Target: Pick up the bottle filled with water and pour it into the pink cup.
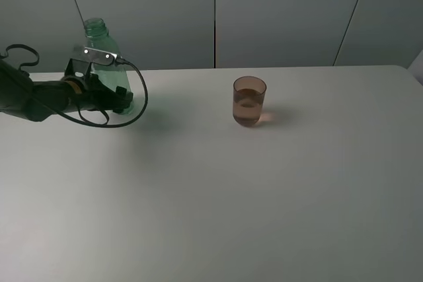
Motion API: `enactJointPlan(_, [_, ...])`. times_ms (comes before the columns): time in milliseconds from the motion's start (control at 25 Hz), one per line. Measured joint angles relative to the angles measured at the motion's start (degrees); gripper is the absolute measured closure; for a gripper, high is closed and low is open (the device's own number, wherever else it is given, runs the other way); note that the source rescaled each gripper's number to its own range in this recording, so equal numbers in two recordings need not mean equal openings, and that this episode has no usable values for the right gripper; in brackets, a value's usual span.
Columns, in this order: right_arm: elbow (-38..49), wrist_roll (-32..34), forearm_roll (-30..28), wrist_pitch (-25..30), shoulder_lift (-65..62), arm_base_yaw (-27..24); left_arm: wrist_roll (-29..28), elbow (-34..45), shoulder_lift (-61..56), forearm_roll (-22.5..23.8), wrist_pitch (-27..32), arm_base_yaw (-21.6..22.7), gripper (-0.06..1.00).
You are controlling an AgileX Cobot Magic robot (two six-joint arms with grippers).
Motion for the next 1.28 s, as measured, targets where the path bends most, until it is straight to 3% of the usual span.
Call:
enactJointPlan(320, [0.0,0.0,0.0,0.0,0.0,0.0,0.83,5.08,-5.11,-0.51,5.71,0.0,-0.02])
enactJointPlan(720, [0.0,0.0,0.0,0.0,0.0,0.0,1.4,5.3,-25.06,-1.67,28.72,0.0,-0.01])
enactJointPlan(1120, [0.0,0.0,0.0,0.0,0.0,0.0,1.64,-1.12,-44.7,-5.9,60.46,0.0,-0.01])
enactJointPlan(1280, [0.0,0.0,0.0,0.0,0.0,0.0,4.07,-1.29,-50.71,-9.69,65.82,0.0,-0.01])
